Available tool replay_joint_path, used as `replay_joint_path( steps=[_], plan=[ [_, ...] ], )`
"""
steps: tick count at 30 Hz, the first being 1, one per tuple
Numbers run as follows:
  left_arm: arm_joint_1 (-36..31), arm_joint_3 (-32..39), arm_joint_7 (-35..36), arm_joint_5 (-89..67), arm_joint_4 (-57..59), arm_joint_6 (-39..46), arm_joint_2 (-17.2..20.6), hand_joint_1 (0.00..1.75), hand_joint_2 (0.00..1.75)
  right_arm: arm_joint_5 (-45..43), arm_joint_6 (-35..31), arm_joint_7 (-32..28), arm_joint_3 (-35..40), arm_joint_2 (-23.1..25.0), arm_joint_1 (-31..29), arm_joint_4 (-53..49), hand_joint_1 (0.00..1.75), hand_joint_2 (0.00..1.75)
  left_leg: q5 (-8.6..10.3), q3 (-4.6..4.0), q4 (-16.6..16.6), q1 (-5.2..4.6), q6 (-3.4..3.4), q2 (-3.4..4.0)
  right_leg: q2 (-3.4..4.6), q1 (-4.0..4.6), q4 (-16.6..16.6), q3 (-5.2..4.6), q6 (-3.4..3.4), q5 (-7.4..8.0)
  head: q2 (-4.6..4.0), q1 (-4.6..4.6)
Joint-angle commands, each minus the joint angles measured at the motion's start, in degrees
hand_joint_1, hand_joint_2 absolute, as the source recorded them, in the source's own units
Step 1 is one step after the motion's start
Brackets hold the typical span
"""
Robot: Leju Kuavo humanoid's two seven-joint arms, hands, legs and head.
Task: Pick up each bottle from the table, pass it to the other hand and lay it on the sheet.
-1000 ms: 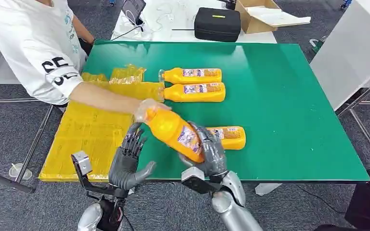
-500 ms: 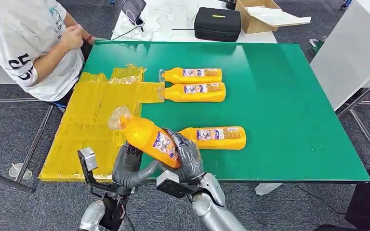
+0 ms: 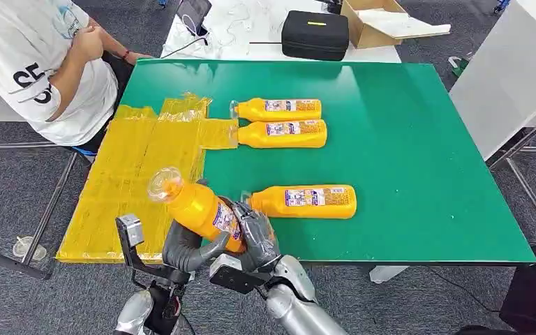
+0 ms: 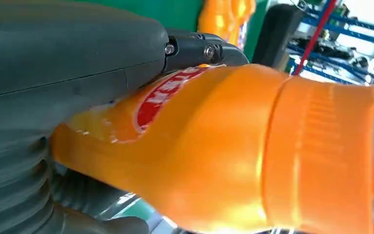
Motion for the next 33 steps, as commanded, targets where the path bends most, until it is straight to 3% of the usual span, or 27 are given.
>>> replay_joint_path(
  steps=[1, 6, 7, 18, 19, 20, 30, 32, 33],
  plan=[
    [-3.37, -0.6, 0.68, 0.32, 4.65, -0.28, 0.16, 0.0, 1.75, 0.34, 2.41, 0.12, 6.12, -0.18, -1.38, 9.71, 1.75, 1.75, -0.04, 0.21, -0.06, -0.01, 0.05, -0.03, -0.1, 0.02, -0.07, 0.24, -0.05, -0.05, 0.0, 0.0],
    [-3.57, 0.41, 0.64, 0.39, 4.98, 1.01, -0.34, 0.0, 1.75, -0.11, 3.96, 0.44, 7.03, -0.08, -0.67, 9.72, 1.75, 1.75, -0.14, 0.54, -0.11, -0.02, 0.08, -0.02, -0.14, 0.04, -0.11, 0.57, -0.13, -0.16, 0.0, 0.02],
    [-3.57, 0.41, 0.64, 0.39, 4.98, 1.01, -0.34, 0.0, 1.75, -0.11, 3.96, 0.44, 7.03, -0.08, -0.67, 9.72, 1.75, 1.75, -0.04, 0.2, -0.05, 0.0, 0.04, -0.05, -0.12, 0.03, -0.06, 0.25, -0.07, -0.07, 0.0, 0.0],
    [-3.44, 0.64, 0.01, 0.43, 4.0, 0.87, -0.45, 0.0, 1.75, -0.74, 3.7, 0.51, 6.44, -0.16, -0.72, 9.97, 1.75, 1.75, -0.06, 0.25, -0.06, 0.0, 0.06, -0.1, -0.19, 0.03, -0.06, 0.29, -0.07, -0.1, 0.0, 0.02],
    [-3.29, 0.09, -0.34, -0.1, 3.55, 0.29, -0.23, 0.8, 1.75, -1.17, 3.6, 0.35, 6.06, -0.06, -0.87, 9.57, 1.75, 1.75, -0.04, 0.18, -0.04, -0.01, 0.05, -0.08, -0.16, 0.02, -0.04, 0.2, -0.06, -0.08, 0.0, 0.02],
    [-3.14, -0.22, -0.49, -0.33, 3.39, -0.05, -0.13, 1.75, 1.75, -1.3, 3.05, 0.46, 5.73, 0.04, -0.97, 9.23, 1.75, 1.75, -0.07, 0.28, -0.05, 0.0, 0.06, -0.08, -0.18, 0.03, -0.06, 0.32, -0.08, -0.11, 0.02, 0.02],
    [-1.95, -0.15, -1.95, -2.21, -0.32, -0.83, 0.19, 1.75, 1.75, 0.55, -3.89, 4.76, 2.18, -0.05, -4.15, 5.85, 1.73, 1.75, -0.07, 0.19, 0.01, -0.03, 0.07, 0.02, -0.08, 0.0, 0.02, 0.18, -0.08, -0.08, 0.0, 0.04],
    [-2.12, 0.41, -1.74, -1.9, -1.61, -0.66, 0.1, 1.75, 1.75, 0.78, -5.08, 4.89, 1.31, 0.07, -4.44, 4.94, 1.66, 1.75, -0.08, 0.19, 0.03, -0.03, 0.07, 0.02, -0.08, 0.01, 0.03, 0.18, -0.07, -0.08, 0.0, 0.0],
    [-2.5, 0.8, -1.9, -1.9, -2.47, -0.35, 0.13, 1.75, 1.75, 0.24, -5.48, 4.78, 0.5, 0.09, -4.52, 4.05, 1.52, 1.75, -0.05, 0.1, 0.03, -0.01, 0.06, 0.04, -0.05, 0.03, 0.01, 0.1, -0.06, -0.04, 0.0, 0.02]
  ],
)
